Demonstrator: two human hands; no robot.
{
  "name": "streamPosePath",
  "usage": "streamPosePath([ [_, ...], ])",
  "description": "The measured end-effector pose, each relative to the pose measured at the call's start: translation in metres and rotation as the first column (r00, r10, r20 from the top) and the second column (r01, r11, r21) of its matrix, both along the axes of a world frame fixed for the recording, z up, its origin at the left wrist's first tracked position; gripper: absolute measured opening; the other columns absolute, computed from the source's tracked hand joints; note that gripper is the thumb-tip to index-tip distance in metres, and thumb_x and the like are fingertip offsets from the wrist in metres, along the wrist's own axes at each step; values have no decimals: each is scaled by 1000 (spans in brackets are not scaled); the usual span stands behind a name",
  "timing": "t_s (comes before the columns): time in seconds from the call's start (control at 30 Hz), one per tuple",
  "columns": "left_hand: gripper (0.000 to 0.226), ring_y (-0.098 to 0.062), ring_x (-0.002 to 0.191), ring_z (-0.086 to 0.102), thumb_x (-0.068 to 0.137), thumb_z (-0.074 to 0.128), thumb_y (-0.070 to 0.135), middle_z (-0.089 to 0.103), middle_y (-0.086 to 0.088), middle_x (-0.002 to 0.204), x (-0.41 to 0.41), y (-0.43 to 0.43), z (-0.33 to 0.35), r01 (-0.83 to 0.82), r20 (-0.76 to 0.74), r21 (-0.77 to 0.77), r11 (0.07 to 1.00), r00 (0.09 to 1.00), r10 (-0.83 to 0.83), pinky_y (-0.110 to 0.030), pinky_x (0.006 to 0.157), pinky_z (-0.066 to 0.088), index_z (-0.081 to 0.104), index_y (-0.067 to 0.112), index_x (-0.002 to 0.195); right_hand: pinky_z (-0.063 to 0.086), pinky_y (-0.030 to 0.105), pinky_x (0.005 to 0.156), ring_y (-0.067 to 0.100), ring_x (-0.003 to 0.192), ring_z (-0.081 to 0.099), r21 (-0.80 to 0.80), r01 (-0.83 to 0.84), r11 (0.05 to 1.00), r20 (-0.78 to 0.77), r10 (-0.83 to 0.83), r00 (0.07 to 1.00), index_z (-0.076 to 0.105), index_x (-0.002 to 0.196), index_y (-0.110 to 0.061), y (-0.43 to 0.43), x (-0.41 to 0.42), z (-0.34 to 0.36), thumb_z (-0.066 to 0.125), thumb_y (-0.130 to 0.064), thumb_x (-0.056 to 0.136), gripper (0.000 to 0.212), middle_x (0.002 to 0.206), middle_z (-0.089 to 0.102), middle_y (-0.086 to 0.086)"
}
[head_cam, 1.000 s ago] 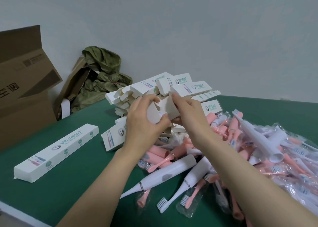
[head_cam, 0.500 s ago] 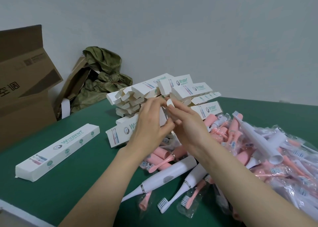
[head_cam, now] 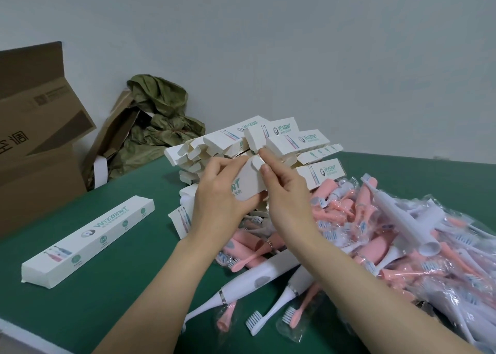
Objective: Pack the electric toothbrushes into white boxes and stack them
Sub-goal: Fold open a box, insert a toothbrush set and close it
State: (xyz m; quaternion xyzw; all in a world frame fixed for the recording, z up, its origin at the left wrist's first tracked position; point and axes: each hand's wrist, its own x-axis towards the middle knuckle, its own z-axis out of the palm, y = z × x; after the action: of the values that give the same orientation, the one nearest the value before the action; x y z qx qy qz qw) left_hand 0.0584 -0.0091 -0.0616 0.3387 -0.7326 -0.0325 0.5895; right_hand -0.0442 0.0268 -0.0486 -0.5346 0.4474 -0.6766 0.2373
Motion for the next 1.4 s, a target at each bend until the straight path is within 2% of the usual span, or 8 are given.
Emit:
streamPosePath([
  [0.33,60,-26,97,55,65,84,10,55,-10,101,-4,7,1,27,18,24,999,999,-27,-37,80,48,64,9,122,50,25,89,9,103,63,19,82,996,52,-83,995,65,116,-24,1,-2,3,43,-12,99,30,108,70,-3],
  [0.5,58,-16,91,51,67,84,13,54,-4,98,-5,9,1,28,-32,-4,1000,999,-28,-13,77,40,64,9,121,41,11,93,-7,110,51,-57,156,986,-141,-163,977,55,132,-23,6,1,-2,41,-18,101,35,124,59,-14],
  [0.67,59,-21,92,56,67,84,13,57,-10,99,-4,9,1,32,25,-11,999,999,-32,-29,77,47,63,8,122,42,8,67,-11,75,57,-33,141,989,-49,-143,989,67,101,-35,5,-4,3,43,-12,98,33,79,63,-30],
  [0.93,60,-20,94,54,65,85,9,54,-11,100,-6,5,-6,70,1,1,998,998,-70,-14,80,41,64,5,120,37,31,67,15,71,46,31,115,993,31,-116,993,64,84,0,1,-8,2,49,-12,93,21,89,63,27],
  [1.03,60,-7,91,49,64,83,10,50,-4,98,-7,7,-6,61,-43,-53,997,997,-63,-5,81,36,63,7,121,47,20,75,-2,80,61,-4,116,993,-10,-116,993,74,98,-24,3,-7,4,50,-15,95,26,88,73,-13],
  [1.13,56,10,90,44,66,78,12,48,-2,96,-10,6,-5,62,-84,-87,994,994,-69,-1,82,33,64,5,119,38,-1,75,-25,89,52,-81,120,989,-141,-131,981,65,120,-20,5,-3,0,46,-16,99,30,85,57,-45],
  [1.27,48,8,87,41,73,71,13,50,-4,95,-9,4,-6,27,-85,-127,991,996,-38,0,82,32,64,2,119,22,-7,89,-28,107,33,-172,140,975,-338,-192,922,48,137,-12,6,4,-8,42,-9,100,38,123,48,-24],
  [1.4,54,-3,93,40,73,67,22,47,-1,103,-12,3,-5,11,0,-49,999,1000,-11,-14,84,38,60,6,124,30,-5,77,-30,87,44,-145,165,976,-350,-206,914,54,132,-13,3,-5,-6,43,-4,97,38,106,55,-23],
])
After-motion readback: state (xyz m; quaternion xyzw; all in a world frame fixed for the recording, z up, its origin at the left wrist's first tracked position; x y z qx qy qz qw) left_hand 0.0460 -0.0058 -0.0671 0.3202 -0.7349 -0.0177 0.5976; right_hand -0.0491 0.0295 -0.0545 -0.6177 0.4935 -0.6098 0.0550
